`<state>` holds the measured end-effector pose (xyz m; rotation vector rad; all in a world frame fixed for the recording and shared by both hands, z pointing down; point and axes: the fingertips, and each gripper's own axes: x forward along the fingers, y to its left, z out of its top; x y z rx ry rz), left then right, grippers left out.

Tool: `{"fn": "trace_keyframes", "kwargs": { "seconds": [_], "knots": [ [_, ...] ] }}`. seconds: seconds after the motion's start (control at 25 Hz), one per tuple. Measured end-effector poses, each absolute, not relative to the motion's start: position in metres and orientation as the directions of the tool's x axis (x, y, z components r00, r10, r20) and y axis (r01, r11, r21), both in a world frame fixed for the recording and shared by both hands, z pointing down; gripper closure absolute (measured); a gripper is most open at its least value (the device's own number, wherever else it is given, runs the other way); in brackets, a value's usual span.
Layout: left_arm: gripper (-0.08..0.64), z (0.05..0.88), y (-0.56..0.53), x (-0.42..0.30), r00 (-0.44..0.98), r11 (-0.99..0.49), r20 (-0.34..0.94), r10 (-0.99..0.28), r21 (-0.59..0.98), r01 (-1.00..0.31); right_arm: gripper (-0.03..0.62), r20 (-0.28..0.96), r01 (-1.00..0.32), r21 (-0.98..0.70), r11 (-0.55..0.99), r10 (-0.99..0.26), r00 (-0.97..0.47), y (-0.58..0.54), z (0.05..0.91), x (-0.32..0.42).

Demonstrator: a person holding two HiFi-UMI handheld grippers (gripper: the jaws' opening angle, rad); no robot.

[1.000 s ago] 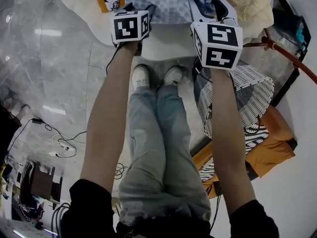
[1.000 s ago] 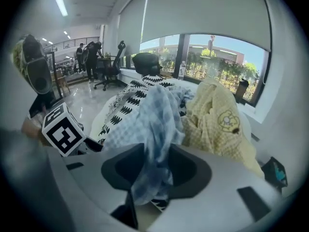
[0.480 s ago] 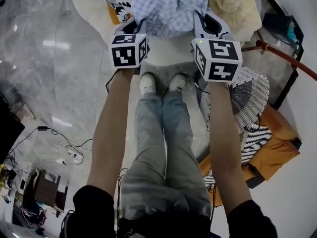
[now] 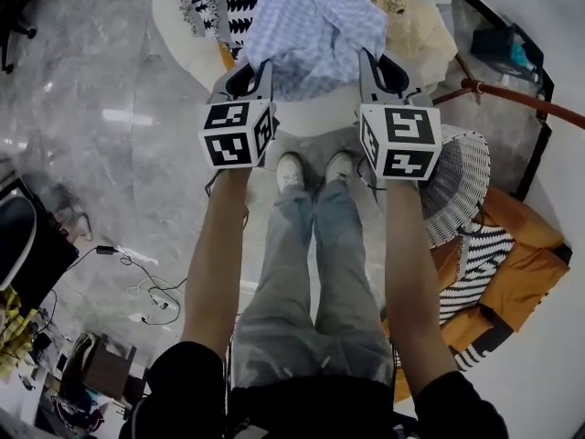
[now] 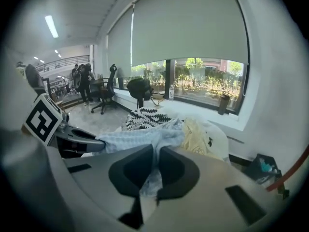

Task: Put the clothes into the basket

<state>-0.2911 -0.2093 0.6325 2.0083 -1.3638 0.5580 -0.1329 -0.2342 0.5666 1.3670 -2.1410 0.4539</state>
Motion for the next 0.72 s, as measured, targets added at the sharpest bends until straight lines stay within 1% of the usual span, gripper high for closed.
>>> {"fn": "trace_keyframes", "kwargs": {
  "seconds": [0.16, 0.36, 0.56, 0.72],
  "knots": [
    [0.502, 0.576, -0.212, -0.278, 0.389, -0.297, 0.607, -0.693, 0.252, -0.921, 0.572, 0.586, -0.912, 0.032, 0.409, -0.747, -0.314, -0.227, 0.524, -0.123],
    [0.502, 0.511, -0.208, -0.252, 0.428, -0.353, 0.550, -0.718, 0.243, -0.904, 0.572, 0.537, -0.935, 0.035, 0.354, -0.795, -0.281, -0.216, 0.467, -0.097],
    [0.502, 0.445, -0.200, -0.209, 0.479, -0.456, 0.524, -0.704, 0.183, -0.871, 0.572, 0.508, -0.957, 0.024, 0.290, -0.828, -0.238, -0.203, 0.411, -0.061],
    [0.502, 0.385, -0.192, -0.169, 0.535, -0.523, 0.486, -0.691, 0.173, -0.834, 0.572, 0.473, -0.972, 0.015, 0.233, -0.859, -0.198, -0.189, 0.360, -0.030]
  ]
}}
